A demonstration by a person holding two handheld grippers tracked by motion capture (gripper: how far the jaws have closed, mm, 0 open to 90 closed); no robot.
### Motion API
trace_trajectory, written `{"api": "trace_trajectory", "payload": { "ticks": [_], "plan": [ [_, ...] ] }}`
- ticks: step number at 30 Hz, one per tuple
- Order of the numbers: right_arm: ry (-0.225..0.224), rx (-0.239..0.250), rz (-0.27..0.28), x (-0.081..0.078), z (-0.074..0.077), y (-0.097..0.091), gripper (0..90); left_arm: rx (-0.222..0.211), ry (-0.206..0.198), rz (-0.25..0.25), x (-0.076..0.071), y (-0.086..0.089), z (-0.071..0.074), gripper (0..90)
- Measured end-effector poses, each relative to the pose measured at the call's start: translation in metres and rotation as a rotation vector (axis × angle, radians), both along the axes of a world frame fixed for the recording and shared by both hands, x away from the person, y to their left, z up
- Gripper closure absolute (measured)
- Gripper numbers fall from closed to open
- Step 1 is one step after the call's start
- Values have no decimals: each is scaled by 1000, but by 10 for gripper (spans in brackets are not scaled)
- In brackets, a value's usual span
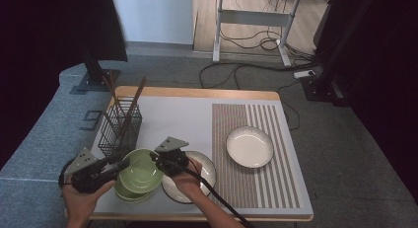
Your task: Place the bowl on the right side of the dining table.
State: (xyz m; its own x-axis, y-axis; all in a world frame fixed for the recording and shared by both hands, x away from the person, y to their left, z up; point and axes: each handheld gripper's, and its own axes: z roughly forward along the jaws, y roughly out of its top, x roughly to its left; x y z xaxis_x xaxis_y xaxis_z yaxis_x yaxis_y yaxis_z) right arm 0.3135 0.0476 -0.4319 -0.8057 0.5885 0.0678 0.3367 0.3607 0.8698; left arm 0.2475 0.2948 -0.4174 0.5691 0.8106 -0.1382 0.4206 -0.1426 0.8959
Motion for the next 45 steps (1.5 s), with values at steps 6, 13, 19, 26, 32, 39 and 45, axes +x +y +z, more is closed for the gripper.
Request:
{"api": "trace_trajectory", "payload": {
  "ticks": [6, 13, 19, 26, 32, 39, 45],
  "plan": [
    [-38, 9, -7, -1, 2, -6, 843, -83, 19, -41, -1, 2, 3, 430],
    [-46, 39, -13, 1, 6, -22, 843, -103, 18, -63, -2, 0, 8, 382],
    [-46, 66, -33, 1, 4, -42, 842, -84, 20, -67, -2, -6, 10, 358],
    [-51, 74, -57, 5, 4, -66, 842, -101, -1, -66, -5, -11, 17, 356],
    [-66, 80, -86, 6, 7, -81, 842, -111, 2, -63, -2, -17, 17, 356],
    [-59, 104, -132, 12, 8, -101, 843, -62, 18, -92, 2, -27, 10, 358],
    [-41, 118, -163, 16, 6, -114, 843, -16, 30, -90, 4, -30, 4, 360]
  ]
}}
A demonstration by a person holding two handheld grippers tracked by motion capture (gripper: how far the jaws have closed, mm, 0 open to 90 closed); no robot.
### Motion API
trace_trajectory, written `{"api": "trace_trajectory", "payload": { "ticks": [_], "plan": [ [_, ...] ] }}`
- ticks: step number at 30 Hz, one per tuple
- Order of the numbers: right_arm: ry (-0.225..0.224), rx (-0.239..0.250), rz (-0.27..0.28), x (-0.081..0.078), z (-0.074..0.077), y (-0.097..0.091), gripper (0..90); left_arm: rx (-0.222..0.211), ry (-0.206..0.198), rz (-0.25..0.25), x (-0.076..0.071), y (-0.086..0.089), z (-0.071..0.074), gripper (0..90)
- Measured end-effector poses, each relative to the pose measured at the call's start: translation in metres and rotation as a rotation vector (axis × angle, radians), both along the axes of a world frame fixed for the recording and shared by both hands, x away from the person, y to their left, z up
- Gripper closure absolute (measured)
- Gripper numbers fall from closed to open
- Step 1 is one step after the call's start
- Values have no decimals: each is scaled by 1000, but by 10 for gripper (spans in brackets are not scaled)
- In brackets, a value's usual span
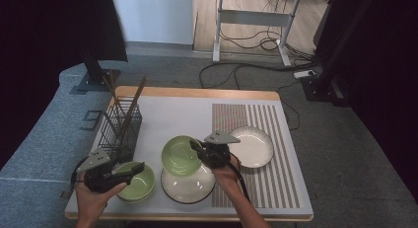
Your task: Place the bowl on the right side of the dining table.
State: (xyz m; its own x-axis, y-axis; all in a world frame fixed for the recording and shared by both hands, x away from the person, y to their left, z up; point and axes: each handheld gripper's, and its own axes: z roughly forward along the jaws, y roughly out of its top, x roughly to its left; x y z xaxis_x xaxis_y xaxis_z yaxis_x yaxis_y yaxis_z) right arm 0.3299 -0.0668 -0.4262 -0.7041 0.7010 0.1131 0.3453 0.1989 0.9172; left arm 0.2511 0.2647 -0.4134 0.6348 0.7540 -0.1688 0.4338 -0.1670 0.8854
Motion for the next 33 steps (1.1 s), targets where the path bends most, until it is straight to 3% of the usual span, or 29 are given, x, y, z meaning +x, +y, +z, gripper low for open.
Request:
{"api": "trace_trajectory", "payload": {
  "ticks": [4, 11, 14, 23, 30, 33],
  "plan": [
    [6, -4, -27, 3, -3, -10, 843, 17, -1, -9, -1, -1, -2, 359],
    [7, 13, -78, 4, -3, -25, 843, 5, 0, -20, -3, -1, -3, 361],
    [10, 20, -86, 7, -2, -31, 843, 23, -7, -1, -3, 2, -1, 362],
    [32, 42, -133, 14, -5, -46, 844, 10, -10, -7, -4, 5, 0, 362],
    [39, 56, -157, 17, -7, -56, 843, -26, -25, -4, -7, 7, 4, 369],
    [42, 53, -165, 18, -9, -58, 843, -11, -21, 10, -7, 8, 4, 367]
  ]
}}
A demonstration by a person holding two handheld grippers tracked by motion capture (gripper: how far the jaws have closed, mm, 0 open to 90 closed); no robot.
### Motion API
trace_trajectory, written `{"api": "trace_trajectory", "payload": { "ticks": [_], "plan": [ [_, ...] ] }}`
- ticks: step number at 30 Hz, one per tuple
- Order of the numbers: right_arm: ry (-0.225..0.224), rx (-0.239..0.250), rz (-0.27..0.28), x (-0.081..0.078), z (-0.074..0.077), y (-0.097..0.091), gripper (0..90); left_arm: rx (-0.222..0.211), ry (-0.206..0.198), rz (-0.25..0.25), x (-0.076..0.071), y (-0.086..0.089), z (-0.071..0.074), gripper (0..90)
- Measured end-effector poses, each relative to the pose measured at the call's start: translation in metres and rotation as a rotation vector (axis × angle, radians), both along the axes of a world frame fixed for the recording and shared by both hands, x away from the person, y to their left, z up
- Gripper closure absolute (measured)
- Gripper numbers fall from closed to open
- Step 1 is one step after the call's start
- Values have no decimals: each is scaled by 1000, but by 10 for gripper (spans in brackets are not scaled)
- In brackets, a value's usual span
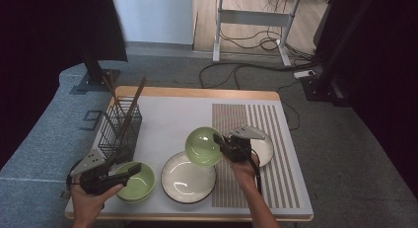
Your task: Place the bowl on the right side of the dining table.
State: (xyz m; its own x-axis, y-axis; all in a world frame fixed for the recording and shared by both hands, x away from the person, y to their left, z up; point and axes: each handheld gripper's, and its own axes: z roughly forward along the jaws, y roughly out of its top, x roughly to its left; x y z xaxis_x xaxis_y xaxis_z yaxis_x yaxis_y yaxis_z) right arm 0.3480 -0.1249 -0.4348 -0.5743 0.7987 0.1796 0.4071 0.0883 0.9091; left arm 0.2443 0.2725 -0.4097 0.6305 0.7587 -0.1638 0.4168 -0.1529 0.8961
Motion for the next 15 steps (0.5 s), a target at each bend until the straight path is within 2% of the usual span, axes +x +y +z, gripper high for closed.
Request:
{"api": "trace_trajectory", "payload": {
  "ticks": [3, 8, 15],
  "plan": [
    [5, 1, 1, 2, -2, -2, 844, -7, 2, -3, 0, 0, 0, 366],
    [11, 6, -7, 4, -3, -5, 844, 11, 12, -12, 0, -2, -1, 363],
    [15, 9, -30, 5, -4, -11, 843, 8, 5, 5, 0, 0, 0, 362]
  ]
}}
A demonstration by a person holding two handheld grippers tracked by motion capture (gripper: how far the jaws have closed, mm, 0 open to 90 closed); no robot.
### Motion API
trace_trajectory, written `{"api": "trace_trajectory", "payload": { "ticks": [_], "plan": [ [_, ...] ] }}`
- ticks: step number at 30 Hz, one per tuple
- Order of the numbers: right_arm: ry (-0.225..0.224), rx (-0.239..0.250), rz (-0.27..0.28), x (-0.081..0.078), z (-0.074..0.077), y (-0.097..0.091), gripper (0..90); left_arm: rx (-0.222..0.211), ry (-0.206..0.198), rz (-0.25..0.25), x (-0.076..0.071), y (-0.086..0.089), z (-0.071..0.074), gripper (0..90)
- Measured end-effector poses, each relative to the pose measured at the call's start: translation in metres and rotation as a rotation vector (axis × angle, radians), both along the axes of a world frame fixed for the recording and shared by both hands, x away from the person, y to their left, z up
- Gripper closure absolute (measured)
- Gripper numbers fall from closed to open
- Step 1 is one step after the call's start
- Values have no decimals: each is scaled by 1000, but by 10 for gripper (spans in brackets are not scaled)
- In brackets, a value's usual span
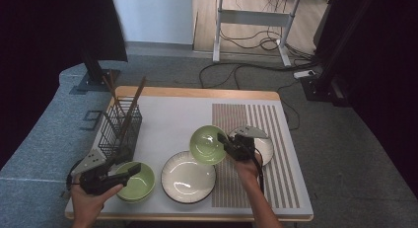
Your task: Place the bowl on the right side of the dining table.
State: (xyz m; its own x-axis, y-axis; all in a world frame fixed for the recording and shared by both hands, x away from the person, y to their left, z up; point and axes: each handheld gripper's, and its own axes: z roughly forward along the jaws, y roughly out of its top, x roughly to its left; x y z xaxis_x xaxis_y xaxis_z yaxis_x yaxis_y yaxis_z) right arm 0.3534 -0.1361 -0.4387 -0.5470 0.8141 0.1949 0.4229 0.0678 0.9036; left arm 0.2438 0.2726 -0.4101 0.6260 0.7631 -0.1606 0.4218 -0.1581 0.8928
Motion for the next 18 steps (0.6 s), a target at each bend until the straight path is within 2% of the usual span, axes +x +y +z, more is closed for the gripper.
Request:
{"api": "trace_trajectory", "payload": {
  "ticks": [6, 18],
  "plan": [
    [4, -9, -6, 2, -2, -3, 844, 15, 3, 0, 1, -1, -1, 363],
    [22, 16, -57, 6, -6, -20, 844, 26, -1, 9, 1, 0, -2, 364]
  ]
}}
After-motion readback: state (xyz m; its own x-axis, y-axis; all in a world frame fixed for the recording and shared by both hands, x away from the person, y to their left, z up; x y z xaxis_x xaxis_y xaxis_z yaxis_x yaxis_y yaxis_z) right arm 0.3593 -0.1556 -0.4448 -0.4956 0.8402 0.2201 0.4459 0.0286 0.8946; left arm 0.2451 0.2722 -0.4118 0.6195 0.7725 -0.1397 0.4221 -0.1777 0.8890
